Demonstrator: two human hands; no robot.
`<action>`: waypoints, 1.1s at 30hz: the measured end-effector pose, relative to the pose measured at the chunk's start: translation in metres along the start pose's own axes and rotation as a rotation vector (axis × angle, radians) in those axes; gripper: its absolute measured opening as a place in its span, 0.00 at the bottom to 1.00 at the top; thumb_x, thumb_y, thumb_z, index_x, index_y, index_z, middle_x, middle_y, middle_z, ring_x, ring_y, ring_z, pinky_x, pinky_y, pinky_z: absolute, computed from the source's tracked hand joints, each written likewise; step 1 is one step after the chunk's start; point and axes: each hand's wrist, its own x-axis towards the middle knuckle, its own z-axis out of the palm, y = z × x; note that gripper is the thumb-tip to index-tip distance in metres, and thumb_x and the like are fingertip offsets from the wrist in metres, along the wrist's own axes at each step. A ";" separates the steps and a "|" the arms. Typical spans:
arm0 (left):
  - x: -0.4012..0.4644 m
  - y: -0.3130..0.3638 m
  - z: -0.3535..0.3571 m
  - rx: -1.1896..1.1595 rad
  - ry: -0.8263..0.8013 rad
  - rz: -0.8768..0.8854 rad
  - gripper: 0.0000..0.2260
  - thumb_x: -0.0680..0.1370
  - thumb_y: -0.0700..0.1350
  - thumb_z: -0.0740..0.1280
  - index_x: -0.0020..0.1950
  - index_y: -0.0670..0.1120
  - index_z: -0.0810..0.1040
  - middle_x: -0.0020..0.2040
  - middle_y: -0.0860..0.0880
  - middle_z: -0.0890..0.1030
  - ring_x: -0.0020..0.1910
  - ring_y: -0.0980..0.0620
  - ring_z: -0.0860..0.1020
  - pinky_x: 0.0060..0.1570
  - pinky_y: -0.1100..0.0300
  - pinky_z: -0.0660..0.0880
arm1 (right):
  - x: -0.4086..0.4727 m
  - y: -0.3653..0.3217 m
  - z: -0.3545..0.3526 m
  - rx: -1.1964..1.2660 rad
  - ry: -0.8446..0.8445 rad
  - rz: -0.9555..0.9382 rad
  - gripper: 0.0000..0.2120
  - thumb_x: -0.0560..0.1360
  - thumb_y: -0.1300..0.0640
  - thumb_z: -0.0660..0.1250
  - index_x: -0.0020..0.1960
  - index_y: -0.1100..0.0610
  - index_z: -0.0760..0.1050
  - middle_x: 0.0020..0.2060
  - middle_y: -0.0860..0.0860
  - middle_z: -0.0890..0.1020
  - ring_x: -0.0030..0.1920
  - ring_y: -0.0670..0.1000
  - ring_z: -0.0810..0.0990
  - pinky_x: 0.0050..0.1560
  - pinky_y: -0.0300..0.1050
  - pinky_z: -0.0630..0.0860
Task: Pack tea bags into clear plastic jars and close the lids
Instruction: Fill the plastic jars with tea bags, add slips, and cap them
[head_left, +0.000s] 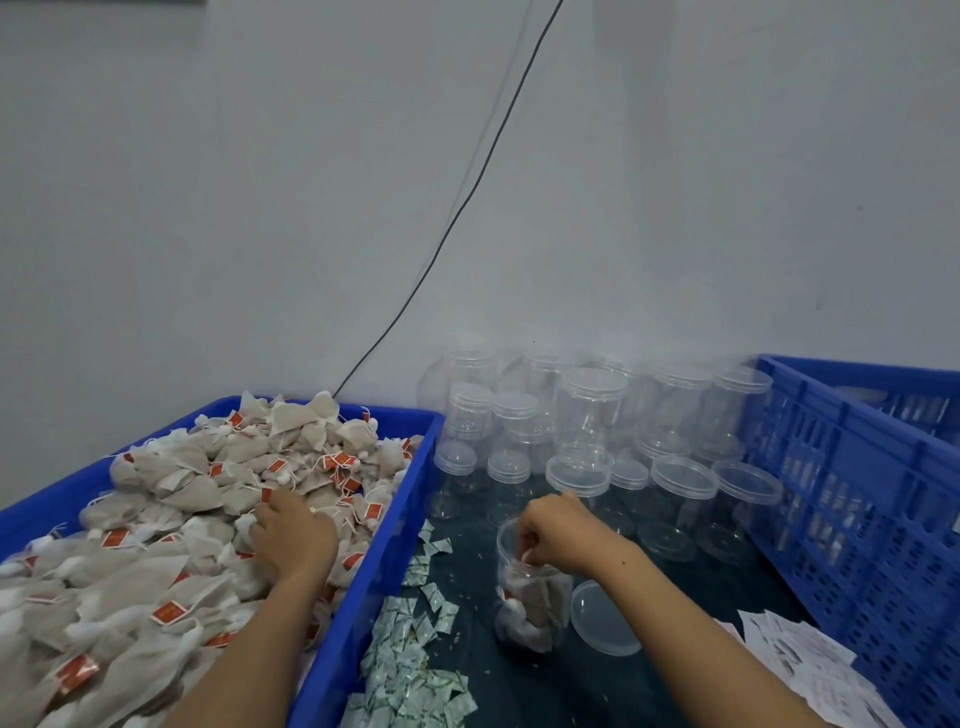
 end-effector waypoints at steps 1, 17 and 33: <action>0.002 -0.006 0.003 0.031 -0.056 -0.019 0.19 0.77 0.38 0.63 0.66 0.35 0.66 0.67 0.33 0.66 0.64 0.34 0.67 0.61 0.43 0.69 | 0.001 -0.001 0.000 -0.013 -0.008 -0.005 0.05 0.74 0.57 0.69 0.48 0.54 0.83 0.47 0.50 0.84 0.51 0.52 0.79 0.59 0.48 0.66; -0.038 0.093 -0.045 -0.087 -0.077 0.529 0.12 0.76 0.41 0.67 0.59 0.44 0.75 0.59 0.45 0.77 0.58 0.46 0.75 0.59 0.49 0.73 | -0.028 -0.031 -0.031 0.352 0.531 -0.009 0.15 0.77 0.67 0.60 0.55 0.54 0.81 0.51 0.47 0.83 0.52 0.47 0.80 0.57 0.46 0.76; -0.127 0.039 0.031 0.690 -0.543 0.605 0.13 0.81 0.34 0.58 0.64 0.41 0.73 0.62 0.42 0.76 0.61 0.45 0.76 0.58 0.54 0.73 | -0.079 0.002 0.027 1.070 0.769 0.304 0.20 0.75 0.74 0.58 0.38 0.55 0.81 0.36 0.50 0.83 0.37 0.48 0.80 0.39 0.36 0.77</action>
